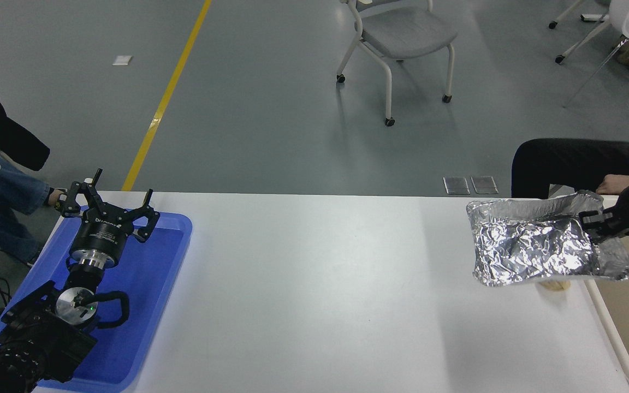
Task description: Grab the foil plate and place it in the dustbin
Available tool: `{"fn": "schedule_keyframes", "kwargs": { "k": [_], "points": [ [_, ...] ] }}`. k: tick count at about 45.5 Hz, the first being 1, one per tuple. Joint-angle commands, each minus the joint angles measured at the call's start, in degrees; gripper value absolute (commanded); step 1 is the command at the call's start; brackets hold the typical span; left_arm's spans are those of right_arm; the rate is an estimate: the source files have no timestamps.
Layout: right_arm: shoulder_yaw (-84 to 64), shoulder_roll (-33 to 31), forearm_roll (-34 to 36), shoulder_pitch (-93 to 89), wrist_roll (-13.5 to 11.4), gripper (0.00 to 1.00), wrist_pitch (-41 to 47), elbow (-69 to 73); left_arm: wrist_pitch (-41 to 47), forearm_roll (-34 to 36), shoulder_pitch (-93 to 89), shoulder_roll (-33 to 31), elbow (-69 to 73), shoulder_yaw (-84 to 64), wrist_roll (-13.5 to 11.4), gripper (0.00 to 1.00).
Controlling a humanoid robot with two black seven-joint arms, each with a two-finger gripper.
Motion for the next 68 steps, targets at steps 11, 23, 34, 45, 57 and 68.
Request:
{"fn": "schedule_keyframes", "kwargs": {
  "k": [11,23,34,45,57,68],
  "points": [
    [-8.33,0.66,1.10,12.72,-0.08,0.00,2.16,6.15,0.00,-0.01,0.06,0.28,0.16,-0.09,0.00,1.00],
    [-9.39,0.40,1.36,14.57,-0.08,0.00,2.16,6.15,0.00,-0.01,0.15,0.28,-0.02,0.00,-0.09,1.00],
    [-10.35,0.22,1.45,14.48,0.00,0.00,1.63,4.66,0.00,-0.01,0.06,0.20,-0.02,-0.09,-0.09,1.00],
    [-10.70,-0.75,0.92,13.08,0.00,0.00,1.81,1.49,0.00,-0.01,0.06,0.20,-0.02,0.00,-0.09,1.00],
    [-9.56,-4.44,0.31,6.05,0.18,0.00,1.72,-5.62,0.00,-0.01,0.06,0.20,0.16,0.00,-0.09,1.00],
    [-1.66,-10.59,-1.01,-5.01,0.44,0.00,1.63,-18.71,0.00,-0.01,-0.03,0.11,-0.01,0.00,-0.09,1.00]
  ]
}}
